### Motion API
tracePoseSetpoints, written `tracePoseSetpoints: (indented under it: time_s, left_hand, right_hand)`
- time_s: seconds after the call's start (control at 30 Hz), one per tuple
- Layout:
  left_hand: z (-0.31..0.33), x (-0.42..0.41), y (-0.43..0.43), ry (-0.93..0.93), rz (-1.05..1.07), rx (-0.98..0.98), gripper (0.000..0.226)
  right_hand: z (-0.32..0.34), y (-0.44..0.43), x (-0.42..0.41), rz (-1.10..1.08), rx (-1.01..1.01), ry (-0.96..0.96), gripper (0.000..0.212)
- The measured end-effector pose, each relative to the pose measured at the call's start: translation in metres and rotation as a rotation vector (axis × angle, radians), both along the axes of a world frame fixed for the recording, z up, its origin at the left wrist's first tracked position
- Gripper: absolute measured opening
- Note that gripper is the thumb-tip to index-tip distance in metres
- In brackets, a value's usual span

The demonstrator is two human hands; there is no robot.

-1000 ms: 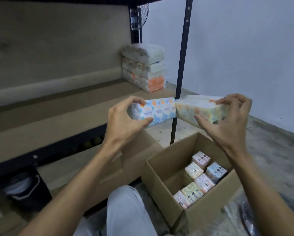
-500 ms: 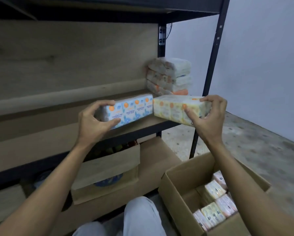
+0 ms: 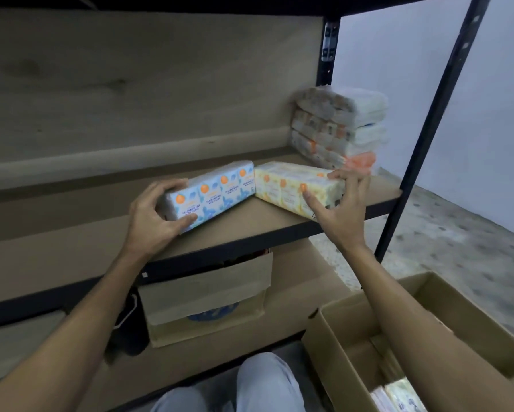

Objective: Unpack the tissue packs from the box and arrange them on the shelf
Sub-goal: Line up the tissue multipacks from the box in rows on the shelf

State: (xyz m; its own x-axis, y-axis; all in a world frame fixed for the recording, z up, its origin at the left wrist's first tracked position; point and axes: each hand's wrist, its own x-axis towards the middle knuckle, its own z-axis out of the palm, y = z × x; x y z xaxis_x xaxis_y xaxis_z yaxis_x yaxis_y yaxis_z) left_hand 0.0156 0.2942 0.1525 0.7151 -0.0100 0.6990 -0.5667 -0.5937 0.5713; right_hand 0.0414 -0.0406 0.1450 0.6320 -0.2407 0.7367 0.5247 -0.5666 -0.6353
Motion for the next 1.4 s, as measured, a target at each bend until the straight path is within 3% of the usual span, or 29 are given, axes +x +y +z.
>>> tracePoseSetpoints:
  time_s: [0.33,0.6,0.8,1.03,1.23,1.4]
  left_hand:
    - [0.005,0.013,0.019,0.140,0.075,0.301,0.064]
    - [0.034,0.025,-0.019,0.176,0.198,0.447,0.073]
    - [0.025,0.041,-0.044,0.337,0.387,0.659,0.074]
    - [0.021,0.049,-0.029,0.260,0.405,0.773,0.060]
    - [0.023,0.048,-0.016,0.233,0.357,0.820,0.059]
    - [0.026,0.051,-0.010,0.270,0.316,0.850,0.062]
  right_hand:
    - [-0.011,-0.001,0.023,0.080,-0.173,0.217,0.049]
    - [0.042,0.022,0.031,-0.102,-0.608,0.270,0.068]
    - [0.042,0.038,0.040,-0.157,-0.889,0.578,0.082]
    - [0.040,0.007,0.058,-0.089,-0.995,0.539,0.081]
    - [0.044,-0.027,0.079,0.082,-1.090,0.500,0.081]
    - [0.045,-0.048,0.096,0.087,-1.218,0.455,0.079]
